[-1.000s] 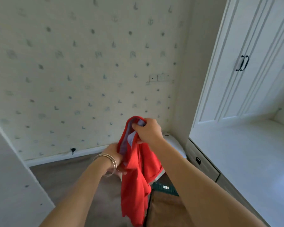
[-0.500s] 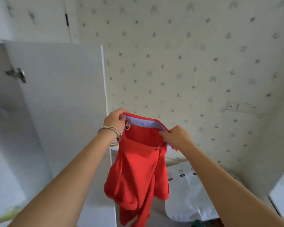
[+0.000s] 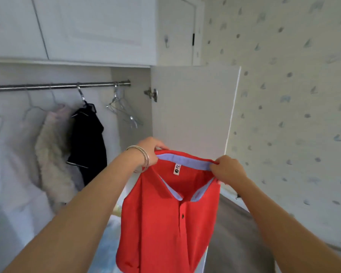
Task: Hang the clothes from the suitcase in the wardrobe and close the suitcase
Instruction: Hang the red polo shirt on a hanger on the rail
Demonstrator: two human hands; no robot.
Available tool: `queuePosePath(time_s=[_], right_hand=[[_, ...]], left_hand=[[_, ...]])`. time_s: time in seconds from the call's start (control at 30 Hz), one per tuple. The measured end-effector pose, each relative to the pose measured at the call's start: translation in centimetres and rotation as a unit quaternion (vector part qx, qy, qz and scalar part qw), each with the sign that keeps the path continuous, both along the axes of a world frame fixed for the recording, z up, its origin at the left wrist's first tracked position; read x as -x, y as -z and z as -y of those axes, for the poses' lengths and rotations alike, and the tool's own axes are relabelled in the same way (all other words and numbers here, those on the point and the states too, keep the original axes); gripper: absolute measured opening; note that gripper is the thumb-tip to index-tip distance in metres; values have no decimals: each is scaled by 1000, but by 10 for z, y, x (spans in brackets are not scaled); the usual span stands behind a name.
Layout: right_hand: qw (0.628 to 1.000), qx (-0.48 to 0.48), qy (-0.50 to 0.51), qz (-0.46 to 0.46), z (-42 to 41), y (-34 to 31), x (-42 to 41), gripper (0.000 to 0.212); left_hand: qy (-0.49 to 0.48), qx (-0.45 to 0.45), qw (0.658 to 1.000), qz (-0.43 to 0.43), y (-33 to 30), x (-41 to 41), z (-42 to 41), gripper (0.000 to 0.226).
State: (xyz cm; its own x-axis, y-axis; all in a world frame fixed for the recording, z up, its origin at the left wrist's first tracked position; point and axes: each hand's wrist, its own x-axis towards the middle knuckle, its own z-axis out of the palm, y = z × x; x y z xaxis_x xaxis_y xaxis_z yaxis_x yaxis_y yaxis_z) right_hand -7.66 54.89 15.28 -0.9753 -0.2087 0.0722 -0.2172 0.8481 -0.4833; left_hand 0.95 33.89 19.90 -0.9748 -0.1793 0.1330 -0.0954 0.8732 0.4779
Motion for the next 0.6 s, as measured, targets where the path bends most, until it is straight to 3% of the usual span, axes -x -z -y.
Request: queuePosePath(time_s=[0.13, 0.3, 0.37, 0.43, 0.5, 0.6], right_hand=[[998, 51, -42, -2, 77, -13, 1, 29], [989, 90, -113, -41, 174, -30, -1, 25], [985, 84, -139, -55, 209, -37, -4, 25], [982, 77, -165, -57, 245, -39, -6, 24], [977, 71, -194, -44, 279, -42, -9, 23], [966, 63, -251, -18, 337, -46, -20, 26]], left_hand=[[-105, 69, 992, 30, 3, -21, 72, 47], [-232, 165, 942, 176, 19, -57, 164, 31], [-256, 135, 932, 217, 26, -72, 193, 29], [-285, 44, 933, 216, 29, -85, 221, 29], [-293, -41, 941, 166, 30, -92, 246, 31], [-314, -62, 945, 58, 27, -102, 286, 22]])
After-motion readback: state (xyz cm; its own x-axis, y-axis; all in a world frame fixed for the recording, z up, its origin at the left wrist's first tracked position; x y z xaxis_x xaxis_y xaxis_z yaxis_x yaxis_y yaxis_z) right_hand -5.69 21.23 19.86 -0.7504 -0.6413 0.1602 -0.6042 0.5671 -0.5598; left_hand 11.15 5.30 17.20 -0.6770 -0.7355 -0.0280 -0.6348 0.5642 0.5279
